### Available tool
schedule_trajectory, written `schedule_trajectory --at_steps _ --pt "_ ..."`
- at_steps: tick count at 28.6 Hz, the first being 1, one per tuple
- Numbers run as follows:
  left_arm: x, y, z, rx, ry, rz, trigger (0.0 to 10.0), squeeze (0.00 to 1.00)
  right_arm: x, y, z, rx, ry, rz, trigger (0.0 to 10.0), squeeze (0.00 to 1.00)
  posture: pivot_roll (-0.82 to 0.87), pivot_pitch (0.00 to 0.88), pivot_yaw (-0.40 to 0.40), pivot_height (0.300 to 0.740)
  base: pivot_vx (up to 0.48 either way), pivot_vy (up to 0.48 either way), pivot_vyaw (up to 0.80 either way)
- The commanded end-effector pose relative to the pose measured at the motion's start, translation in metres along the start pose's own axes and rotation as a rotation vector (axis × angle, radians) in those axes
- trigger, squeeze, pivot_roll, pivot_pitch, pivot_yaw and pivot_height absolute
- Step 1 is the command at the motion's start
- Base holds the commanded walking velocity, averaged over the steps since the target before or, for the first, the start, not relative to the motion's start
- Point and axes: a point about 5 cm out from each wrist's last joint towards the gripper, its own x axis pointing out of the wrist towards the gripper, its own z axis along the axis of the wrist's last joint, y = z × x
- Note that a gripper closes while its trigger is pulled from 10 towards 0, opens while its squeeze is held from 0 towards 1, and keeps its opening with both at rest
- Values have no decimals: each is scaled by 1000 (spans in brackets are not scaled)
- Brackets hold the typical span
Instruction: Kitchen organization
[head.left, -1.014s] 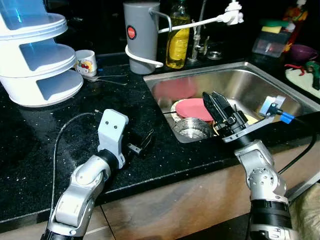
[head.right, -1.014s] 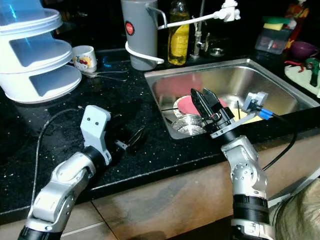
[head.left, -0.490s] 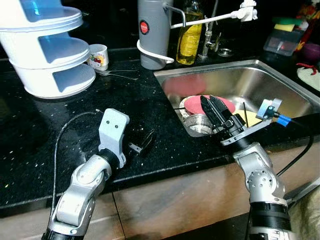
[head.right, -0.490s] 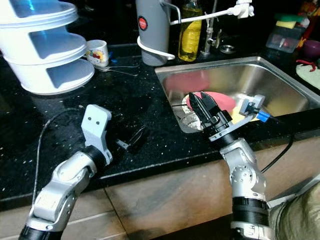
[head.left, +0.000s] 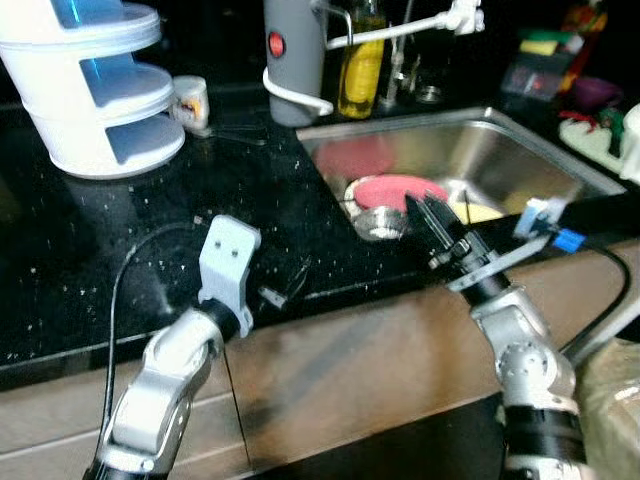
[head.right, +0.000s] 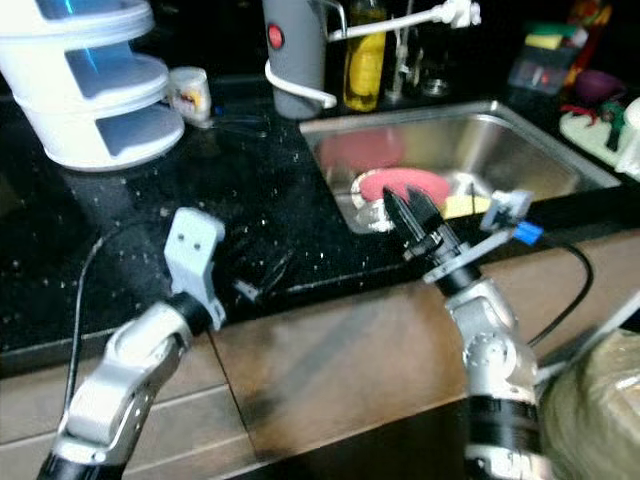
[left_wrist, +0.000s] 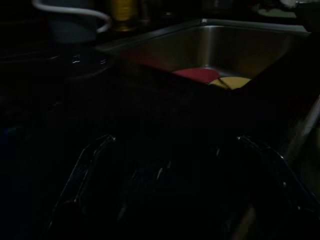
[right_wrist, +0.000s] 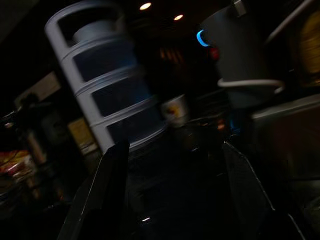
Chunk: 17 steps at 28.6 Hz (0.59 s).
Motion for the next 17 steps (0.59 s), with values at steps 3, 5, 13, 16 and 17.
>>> schedule_trajectory --at_steps 3,5,13,16,17 --pt "-1 -1 -2 6 13 -10 10000 0 -6 -6 -7 -14 30 -41 10000 0 76 0 -43 740 -266 0 0" --pt "-1 -1 -3 6 15 -10 10000 0 -8 -9 -9 -22 44 -53 10000 0 76 0 -43 740 -262 0 0" --pt "-3 1 -9 -3 31 -2 10000 0 -17 -23 -12 -49 65 -139 10000 0 76 0 -44 740 -264 0 661" --pt "-4 3 -16 -19 51 8 10000 0 -23 -30 -20 -98 139 -182 10000 0 73 0 -44 740 -262 0 773" --pt "-6 5 -23 -27 72 17 10000 0 -27 -35 -28 -140 205 -232 10000 0 69 0 -41 740 -266 0 775"
